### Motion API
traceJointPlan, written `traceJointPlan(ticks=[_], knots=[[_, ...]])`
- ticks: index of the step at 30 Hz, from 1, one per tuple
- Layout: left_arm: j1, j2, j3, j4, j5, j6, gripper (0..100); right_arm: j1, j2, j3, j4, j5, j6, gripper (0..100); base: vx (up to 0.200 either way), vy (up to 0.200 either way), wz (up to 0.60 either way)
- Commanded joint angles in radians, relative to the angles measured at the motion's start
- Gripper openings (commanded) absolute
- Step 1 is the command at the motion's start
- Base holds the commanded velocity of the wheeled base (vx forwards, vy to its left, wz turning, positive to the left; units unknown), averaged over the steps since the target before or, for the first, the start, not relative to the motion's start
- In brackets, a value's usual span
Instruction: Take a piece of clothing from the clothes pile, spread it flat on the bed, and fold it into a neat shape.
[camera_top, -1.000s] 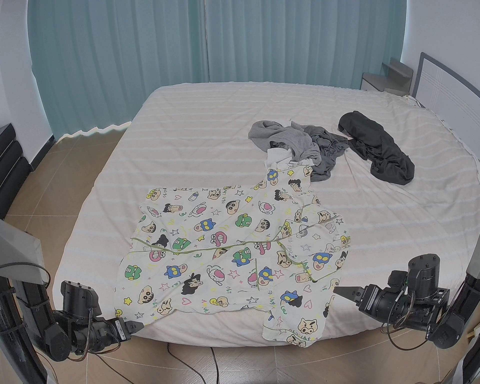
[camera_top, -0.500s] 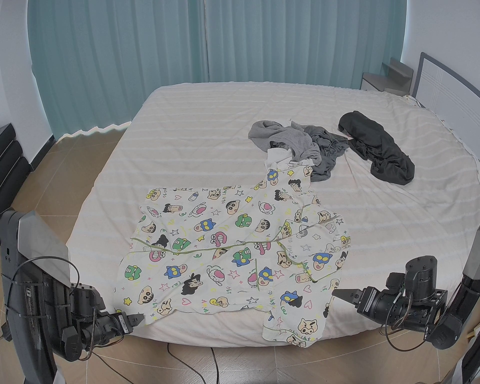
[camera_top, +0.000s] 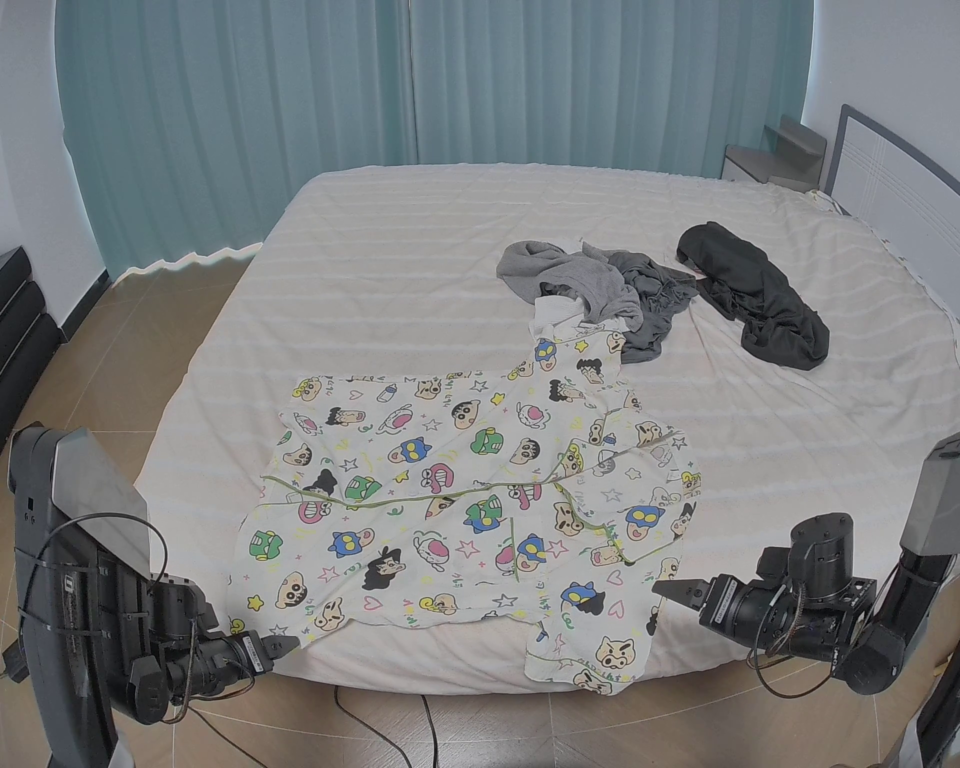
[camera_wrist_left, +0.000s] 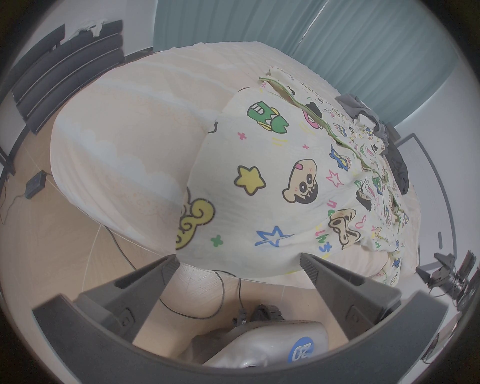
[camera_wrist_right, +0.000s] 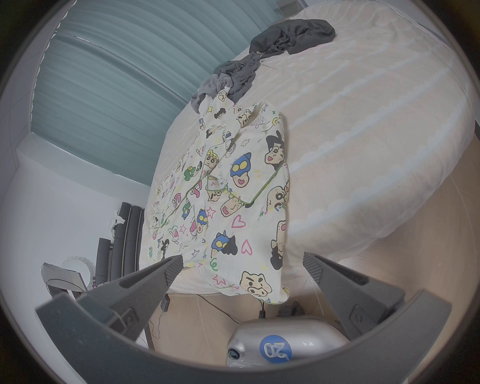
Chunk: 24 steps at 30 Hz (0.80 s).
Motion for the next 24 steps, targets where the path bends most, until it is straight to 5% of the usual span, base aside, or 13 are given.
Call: traceJointPlan(ticks=[1,2,24], knots=[[-0.001,-0.025,-0.002,-0.006,-0.006,-0.027,100,0.003,0.062,0.003,-0.043,0.002,0.001,100,0.000,0.000,0.00],[-0.001,-0.025,-0.004,-0.006,-0.006,-0.027,0,0.003,0.069,0.007,-0.057,0.001,0.001,100,0.000,0.000,0.00],[0.025,-0.178,0.016,-0.004,0.042,-0.084,0,0.004,0.173,0.040,-0.084,-0.001,-0.097,100,0.000,0.000,0.00]])
